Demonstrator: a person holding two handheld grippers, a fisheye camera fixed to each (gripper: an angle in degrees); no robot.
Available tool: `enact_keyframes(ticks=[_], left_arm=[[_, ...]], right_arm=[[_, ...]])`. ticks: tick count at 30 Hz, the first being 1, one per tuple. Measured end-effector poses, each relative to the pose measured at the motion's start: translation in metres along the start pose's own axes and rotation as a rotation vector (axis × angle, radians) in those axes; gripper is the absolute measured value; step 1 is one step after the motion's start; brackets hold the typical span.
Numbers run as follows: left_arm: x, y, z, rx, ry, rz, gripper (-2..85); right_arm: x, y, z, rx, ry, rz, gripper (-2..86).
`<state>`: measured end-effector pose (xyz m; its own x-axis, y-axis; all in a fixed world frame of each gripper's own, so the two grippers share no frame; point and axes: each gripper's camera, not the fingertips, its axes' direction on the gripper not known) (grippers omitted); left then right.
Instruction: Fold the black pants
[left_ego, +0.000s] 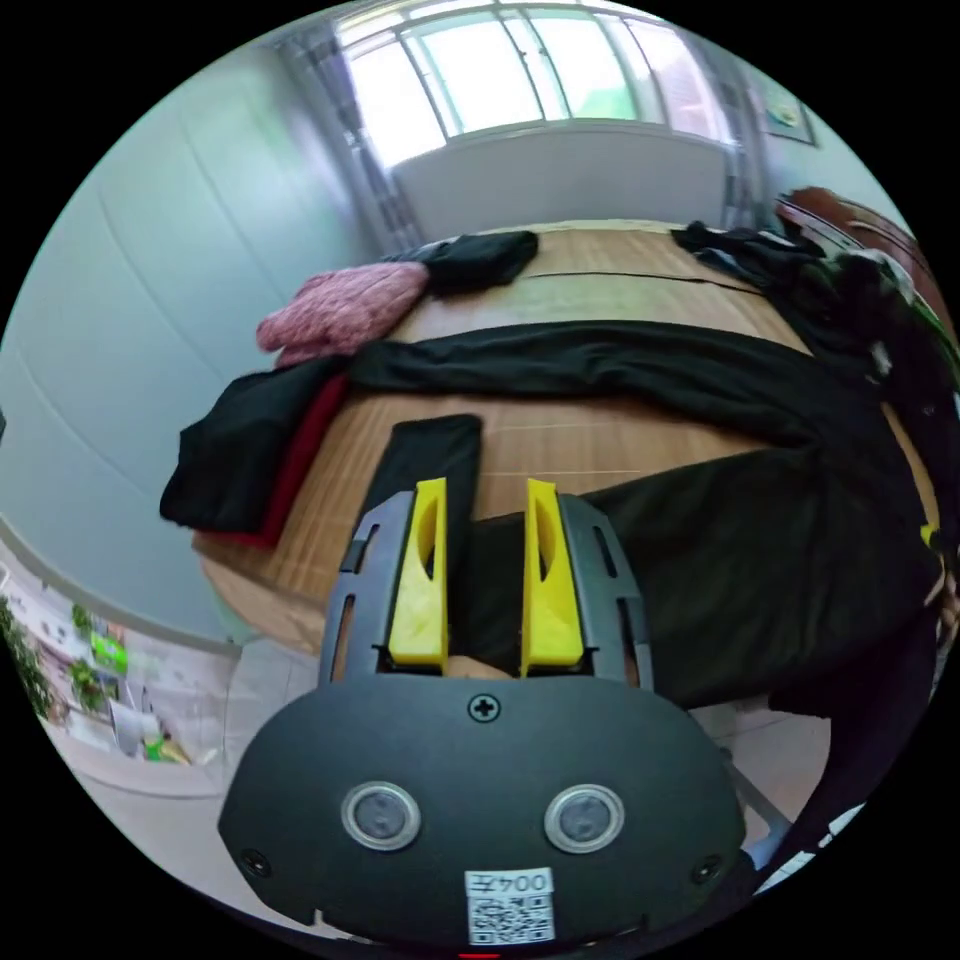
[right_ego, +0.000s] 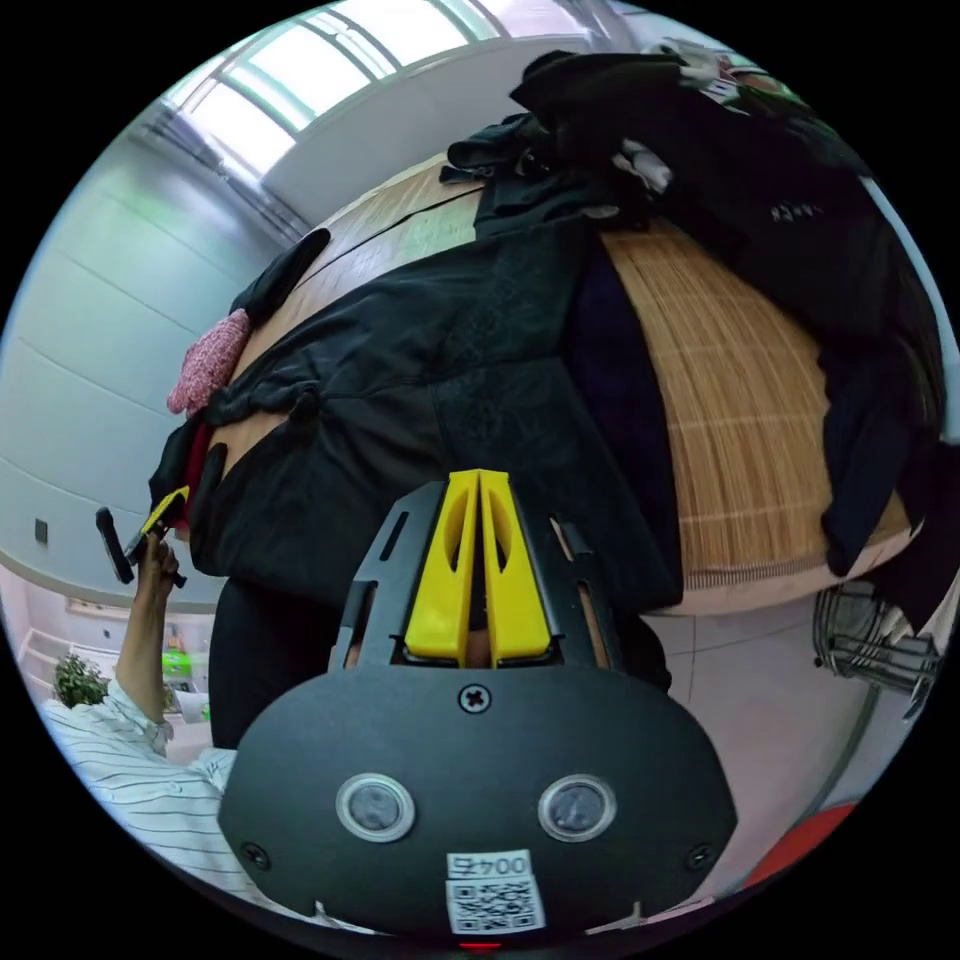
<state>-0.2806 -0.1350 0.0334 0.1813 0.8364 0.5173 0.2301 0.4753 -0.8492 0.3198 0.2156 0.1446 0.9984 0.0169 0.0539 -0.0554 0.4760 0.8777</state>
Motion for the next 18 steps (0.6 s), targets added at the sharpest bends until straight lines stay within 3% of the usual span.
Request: enact_keyframes(ticks=[2, 9, 13, 18], left_arm=[[-0.041, -0.016, 0.01, -0.064, 0.002, -0.055, 14.1], [-0.065, -0.061, 0.068, -0.354, 0.022, 0.033, 16.2], [-0.116, -0.06, 0.045, -0.279, 0.043, -0.026, 4.5], [-0.247, -0.043, -0.034, -0.002, 0.3, -0.349, 2.8]], right_arm=[[0.012, 0.013, 0.002, -0.004, -0.011, 0.045, -0.7], [0.019, 0.026, -0.001, 0.049, 0.003, 0.093, -0.7], [0.02, 0.024, -0.004, 0.045, 0.024, 0.086, -0.7], [0.028, 0.023, -0.008, 0.048, 0.005, 0.102, -0.7]])
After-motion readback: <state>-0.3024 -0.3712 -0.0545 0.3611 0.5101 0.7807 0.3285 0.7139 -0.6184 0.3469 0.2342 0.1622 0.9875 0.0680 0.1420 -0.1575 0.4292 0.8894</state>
